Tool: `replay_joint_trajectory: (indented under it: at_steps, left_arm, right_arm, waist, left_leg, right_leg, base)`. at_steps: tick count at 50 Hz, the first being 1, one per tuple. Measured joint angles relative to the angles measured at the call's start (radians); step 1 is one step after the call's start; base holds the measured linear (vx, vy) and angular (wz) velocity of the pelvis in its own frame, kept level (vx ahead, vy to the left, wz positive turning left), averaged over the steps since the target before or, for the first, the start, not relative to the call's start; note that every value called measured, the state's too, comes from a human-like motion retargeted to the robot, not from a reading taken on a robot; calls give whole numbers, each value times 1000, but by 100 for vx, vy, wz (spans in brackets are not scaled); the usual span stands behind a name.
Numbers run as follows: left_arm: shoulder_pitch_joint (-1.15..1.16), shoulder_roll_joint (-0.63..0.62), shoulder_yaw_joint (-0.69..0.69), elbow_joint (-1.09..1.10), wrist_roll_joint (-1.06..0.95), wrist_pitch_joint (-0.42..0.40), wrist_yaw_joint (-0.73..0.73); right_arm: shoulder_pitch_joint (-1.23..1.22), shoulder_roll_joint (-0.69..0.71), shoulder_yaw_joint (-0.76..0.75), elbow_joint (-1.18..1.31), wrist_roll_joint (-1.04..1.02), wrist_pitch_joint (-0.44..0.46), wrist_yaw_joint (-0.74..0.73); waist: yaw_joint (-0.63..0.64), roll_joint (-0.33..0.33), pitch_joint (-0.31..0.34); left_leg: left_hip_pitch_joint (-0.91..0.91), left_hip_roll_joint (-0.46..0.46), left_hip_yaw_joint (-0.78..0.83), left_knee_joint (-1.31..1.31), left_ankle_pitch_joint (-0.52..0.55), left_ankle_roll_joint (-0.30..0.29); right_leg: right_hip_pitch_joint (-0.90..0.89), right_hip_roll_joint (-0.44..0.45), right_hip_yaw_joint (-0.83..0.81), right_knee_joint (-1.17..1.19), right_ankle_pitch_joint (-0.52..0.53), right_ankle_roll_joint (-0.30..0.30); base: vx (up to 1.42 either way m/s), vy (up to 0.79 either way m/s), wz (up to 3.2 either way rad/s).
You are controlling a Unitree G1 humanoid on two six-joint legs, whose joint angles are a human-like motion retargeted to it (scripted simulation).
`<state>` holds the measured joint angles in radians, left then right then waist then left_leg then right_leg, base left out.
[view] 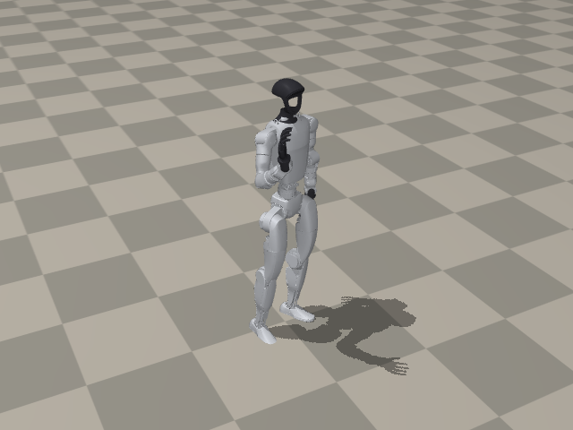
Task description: In place motions
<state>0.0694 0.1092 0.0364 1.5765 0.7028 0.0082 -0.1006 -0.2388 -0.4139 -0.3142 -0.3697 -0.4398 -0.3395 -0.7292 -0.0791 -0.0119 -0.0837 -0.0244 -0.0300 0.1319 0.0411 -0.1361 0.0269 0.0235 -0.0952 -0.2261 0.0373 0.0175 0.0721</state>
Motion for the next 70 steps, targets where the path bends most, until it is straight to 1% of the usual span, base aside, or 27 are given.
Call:
replay_joint_trajectory:
  at_steps: [5, 12, 22, 70]
  left_arm:
    - [1, 0, 1, 0, 1, 0, 0]
    - [2, 1, 0, 1, 4, 0, 0]
    - [3, 4, -1, 2, 6, 0, 0]
    - [4, 2, -1, 1, 9, 0, 2]
  right_arm:
    - [-11, 6, -1, -1, 4, 12, -20]
    - [-33, 8, 2, 3, 8, 66, -18]
    - [-57, -5, 13, -3, -18, 92, -19]
    - [-58, -7, 32, 0, -35, 93, -23]
  waist:
    - [0, 0, 0]
    - [0, -1, -2]
    - [0, -3, -4]
    - [-4, -4, 5]
  left_leg:
    - [1, 0, 0, 0, 0, 0]
    - [1, 0, 0, 0, 0, 0]
    - [2, 0, 0, 0, 0, 0]
    - [6, 1, 1, -1, 3, 1]
  right_leg:
    - [1, 0, 0, 0, 0, 0]
    - [1, 0, 0, 0, 0, 0]
    - [3, 1, 0, 0, 0, 0]
    - [4, 3, 1, 1, 2, -1]
  base:
    - [0, 0, 0]
    - [0, 0, 0]
    - [0, 0, 0]
    - [0, 0, 0]
